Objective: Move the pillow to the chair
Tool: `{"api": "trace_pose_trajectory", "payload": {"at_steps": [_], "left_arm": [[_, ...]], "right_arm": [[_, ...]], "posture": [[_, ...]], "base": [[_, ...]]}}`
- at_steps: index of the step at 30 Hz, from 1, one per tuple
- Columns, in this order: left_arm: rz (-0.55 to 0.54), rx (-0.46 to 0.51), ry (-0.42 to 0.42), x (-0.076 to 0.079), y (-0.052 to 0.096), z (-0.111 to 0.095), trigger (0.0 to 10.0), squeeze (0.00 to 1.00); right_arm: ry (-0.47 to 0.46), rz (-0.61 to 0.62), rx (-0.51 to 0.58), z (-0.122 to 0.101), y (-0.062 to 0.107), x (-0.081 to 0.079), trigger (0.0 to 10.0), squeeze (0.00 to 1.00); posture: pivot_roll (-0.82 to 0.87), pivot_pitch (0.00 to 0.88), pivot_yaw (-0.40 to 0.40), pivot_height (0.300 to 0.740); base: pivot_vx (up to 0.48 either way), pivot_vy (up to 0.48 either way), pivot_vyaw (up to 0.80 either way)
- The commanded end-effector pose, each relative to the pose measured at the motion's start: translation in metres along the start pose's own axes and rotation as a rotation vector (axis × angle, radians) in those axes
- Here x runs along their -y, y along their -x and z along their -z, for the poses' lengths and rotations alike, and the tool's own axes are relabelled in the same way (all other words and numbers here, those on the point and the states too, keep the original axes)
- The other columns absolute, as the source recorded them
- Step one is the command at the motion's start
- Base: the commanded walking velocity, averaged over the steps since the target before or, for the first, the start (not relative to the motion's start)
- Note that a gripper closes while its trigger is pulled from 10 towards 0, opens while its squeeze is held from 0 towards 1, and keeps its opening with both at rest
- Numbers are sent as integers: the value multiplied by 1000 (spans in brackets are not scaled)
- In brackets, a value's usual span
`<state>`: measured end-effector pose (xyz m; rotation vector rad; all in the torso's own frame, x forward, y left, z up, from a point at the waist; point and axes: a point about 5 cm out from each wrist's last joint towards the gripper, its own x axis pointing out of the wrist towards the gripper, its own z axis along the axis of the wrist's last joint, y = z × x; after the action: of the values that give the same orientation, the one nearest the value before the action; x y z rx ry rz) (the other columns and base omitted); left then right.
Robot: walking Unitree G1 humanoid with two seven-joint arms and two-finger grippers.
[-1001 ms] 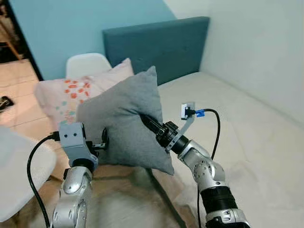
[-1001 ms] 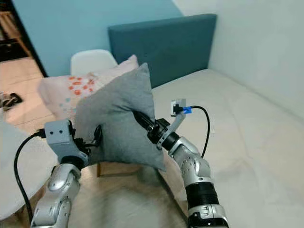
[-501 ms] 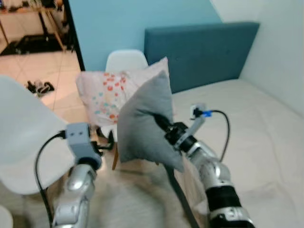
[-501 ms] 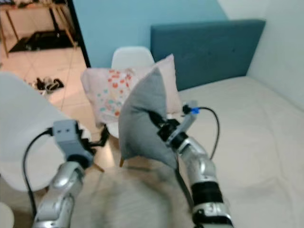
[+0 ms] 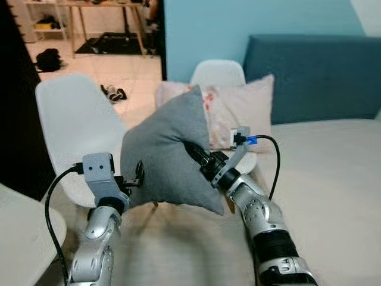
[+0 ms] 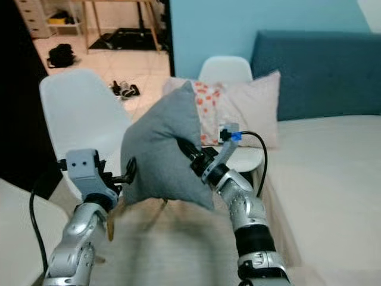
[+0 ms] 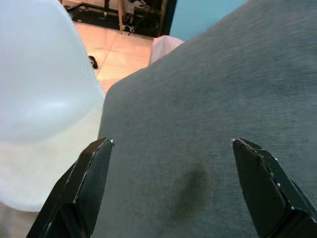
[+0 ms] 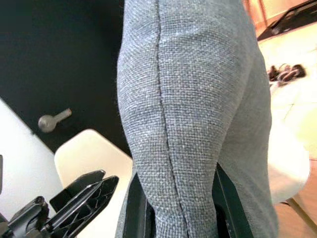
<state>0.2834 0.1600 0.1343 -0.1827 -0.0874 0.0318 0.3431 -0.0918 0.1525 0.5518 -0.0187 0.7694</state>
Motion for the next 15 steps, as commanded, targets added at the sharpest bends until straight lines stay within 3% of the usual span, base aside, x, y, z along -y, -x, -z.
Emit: {"api": "trace_pose_trajectory", "payload": {"at_steps": [1, 7, 13, 15], "left_arm": [[0, 7, 4, -1, 1, -1, 10000, 0], [0, 13, -3, -2, 1, -1, 10000, 0], [10, 14, -15, -1, 2, 0, 10000, 0], [13, 10, -17, -1, 2, 0, 10000, 0]], "right_arm": [[33, -47, 80, -14, -4, -5, 10000, 0], [31, -60, 75, -13, -4, -7, 10000, 0], [30, -66, 70, -11, -4, -7, 10000, 0], [23, -55, 62, -9, -5, -7, 10000, 0]], "posture": [[101, 0, -49, 740], [100, 0, -49, 740], [97, 0, -45, 740], [97, 0, -45, 740]], "base": [[0, 0, 731], [0, 0, 731], [326, 0, 731], [420, 0, 0]]}}
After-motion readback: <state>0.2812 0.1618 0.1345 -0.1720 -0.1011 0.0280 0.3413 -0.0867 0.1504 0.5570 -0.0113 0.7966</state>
